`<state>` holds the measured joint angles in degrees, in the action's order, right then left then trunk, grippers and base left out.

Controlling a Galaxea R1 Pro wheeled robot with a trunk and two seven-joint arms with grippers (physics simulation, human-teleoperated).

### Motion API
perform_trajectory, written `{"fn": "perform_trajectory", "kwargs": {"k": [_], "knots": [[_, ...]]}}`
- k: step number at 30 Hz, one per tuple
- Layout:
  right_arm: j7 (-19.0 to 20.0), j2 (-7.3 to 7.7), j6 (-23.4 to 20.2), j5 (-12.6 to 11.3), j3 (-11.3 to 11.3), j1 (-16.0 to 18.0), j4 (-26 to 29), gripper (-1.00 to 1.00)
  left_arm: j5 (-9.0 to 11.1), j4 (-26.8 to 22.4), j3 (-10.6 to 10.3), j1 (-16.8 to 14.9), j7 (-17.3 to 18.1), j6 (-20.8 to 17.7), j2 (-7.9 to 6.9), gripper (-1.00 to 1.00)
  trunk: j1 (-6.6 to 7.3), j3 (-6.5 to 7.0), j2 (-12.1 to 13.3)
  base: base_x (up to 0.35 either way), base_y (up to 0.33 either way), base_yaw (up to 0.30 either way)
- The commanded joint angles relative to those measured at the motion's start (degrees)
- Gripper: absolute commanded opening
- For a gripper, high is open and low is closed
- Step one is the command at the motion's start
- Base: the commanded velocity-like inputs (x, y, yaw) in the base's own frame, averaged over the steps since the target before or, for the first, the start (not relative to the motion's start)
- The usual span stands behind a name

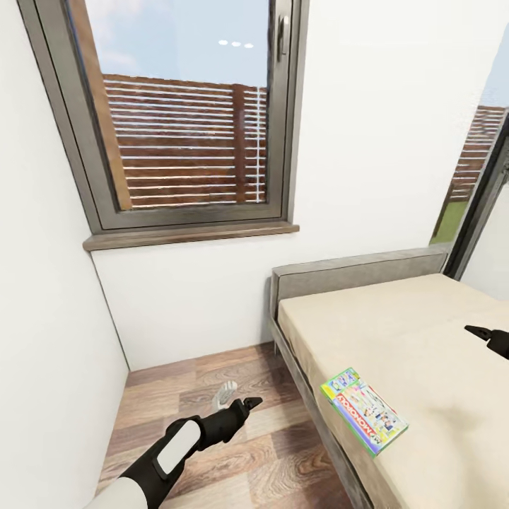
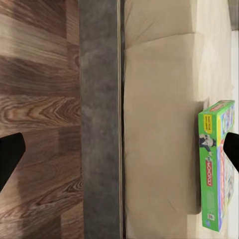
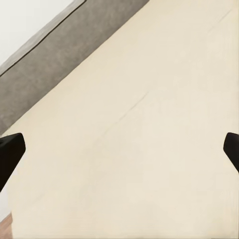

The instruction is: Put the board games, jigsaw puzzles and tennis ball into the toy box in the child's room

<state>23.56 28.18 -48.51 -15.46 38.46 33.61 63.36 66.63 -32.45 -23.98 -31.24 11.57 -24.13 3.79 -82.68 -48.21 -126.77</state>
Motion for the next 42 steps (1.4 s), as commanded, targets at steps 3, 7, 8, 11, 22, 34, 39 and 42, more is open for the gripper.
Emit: {"fn": "perform_trajectory", "kwargs": {"k": [3,7,8,11,22,34,39,42], "knots": [[0.3,-0.18,-1.0,0.2,0.1,-0.5,1.1,1.00,1.3,0.2,-0.1,0.0,0.9,0.2,-0.03,1.00,0.01,-0.06,0.0,0.000,0.000,-0.030],[0.3,-0.50,-1.6,0.1,0.1,-1.2,2.6,1.00,2.4,0.7,0.0,0.0,1.7,1.3,-0.02,1.00,0.01,-0.06,0.0,0.000,0.000,-0.018],[0.3,-0.61,-1.7,0.1,0.1,-1.4,3.0,1.00,2.7,0.9,0.0,0.0,1.9,1.8,0.00,1.00,0.01,-0.06,0.0,0.000,0.000,-0.011],[0.3,-0.83,-1.9,0.1,0.1,-1.7,3.8,1.00,3.1,1.1,0.0,0.0,2.1,2.5,0.03,1.00,0.01,-0.06,0.0,0.000,0.000,-0.012],[0.3,-1.38,-2.9,0.0,0.0,-2.1,4.9,1.00,3.6,1.5,-0.1,-0.1,2.4,3.7,0.03,1.00,0.01,-0.06,0.0,0.000,0.000,-0.119],[0.3,-1.55,-5.1,0.0,0.0,-2.2,5.9,1.00,3.8,1.5,-0.1,-0.3,2.6,3.9,0.05,1.00,0.01,-0.06,0.0,0.000,0.000,-0.248],[0.3,-1.64,-5.5,0.0,0.0,-2.2,6.0,1.00,3.8,1.5,-0.1,-0.3,2.7,3.9,0.06,1.00,0.01,-0.06,0.0,0.000,0.000,-0.272],[0.3,-1.71,-5.6,0.0,0.0,-2.2,6.1,1.00,3.8,1.6,-0.1,-0.5,3.0,3.9,0.07,1.00,0.01,-0.06,0.0,0.000,0.000,-0.277]]}}
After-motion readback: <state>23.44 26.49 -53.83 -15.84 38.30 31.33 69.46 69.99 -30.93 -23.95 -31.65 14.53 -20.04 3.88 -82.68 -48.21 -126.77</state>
